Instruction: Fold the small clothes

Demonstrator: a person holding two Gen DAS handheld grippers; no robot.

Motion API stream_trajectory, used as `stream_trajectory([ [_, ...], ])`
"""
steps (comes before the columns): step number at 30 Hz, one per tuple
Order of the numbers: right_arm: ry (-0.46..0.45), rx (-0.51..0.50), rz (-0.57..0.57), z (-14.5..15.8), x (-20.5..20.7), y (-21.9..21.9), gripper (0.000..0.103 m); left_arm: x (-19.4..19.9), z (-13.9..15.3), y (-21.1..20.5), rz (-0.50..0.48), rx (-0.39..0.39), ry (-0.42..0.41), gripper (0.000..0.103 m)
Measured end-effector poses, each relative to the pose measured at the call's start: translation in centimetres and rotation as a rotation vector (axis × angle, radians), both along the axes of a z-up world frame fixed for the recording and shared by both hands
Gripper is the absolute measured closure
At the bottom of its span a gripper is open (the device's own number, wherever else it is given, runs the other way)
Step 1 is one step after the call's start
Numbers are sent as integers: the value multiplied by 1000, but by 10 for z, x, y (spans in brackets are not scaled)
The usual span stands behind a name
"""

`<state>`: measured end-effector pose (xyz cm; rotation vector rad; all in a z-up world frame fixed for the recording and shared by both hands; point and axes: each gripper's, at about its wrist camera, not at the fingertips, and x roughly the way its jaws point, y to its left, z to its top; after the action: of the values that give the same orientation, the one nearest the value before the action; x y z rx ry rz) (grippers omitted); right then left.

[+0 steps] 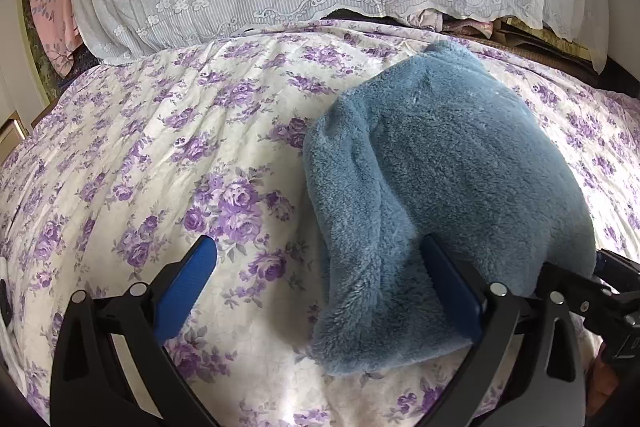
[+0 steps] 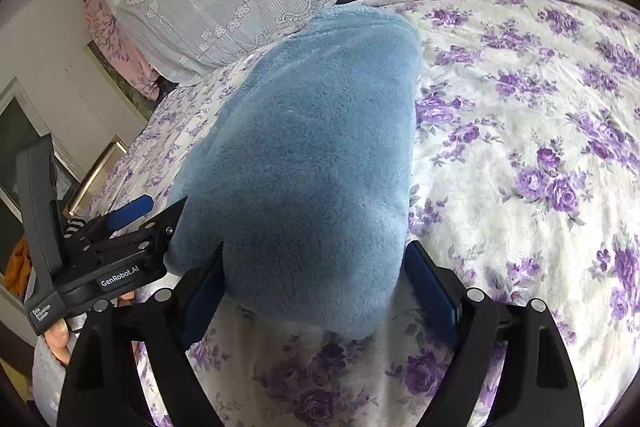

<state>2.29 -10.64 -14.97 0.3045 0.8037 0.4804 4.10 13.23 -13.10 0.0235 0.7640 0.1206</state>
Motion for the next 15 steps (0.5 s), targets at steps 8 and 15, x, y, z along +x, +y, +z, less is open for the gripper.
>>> stream_trajectory([
  [8,4,21,1,1,1,-6,13,-3,5,-2,-3,20,-17,5],
  [15,-4,79,-8,6,0,-16,11,-8,18,14,-81,-160,-43,5],
])
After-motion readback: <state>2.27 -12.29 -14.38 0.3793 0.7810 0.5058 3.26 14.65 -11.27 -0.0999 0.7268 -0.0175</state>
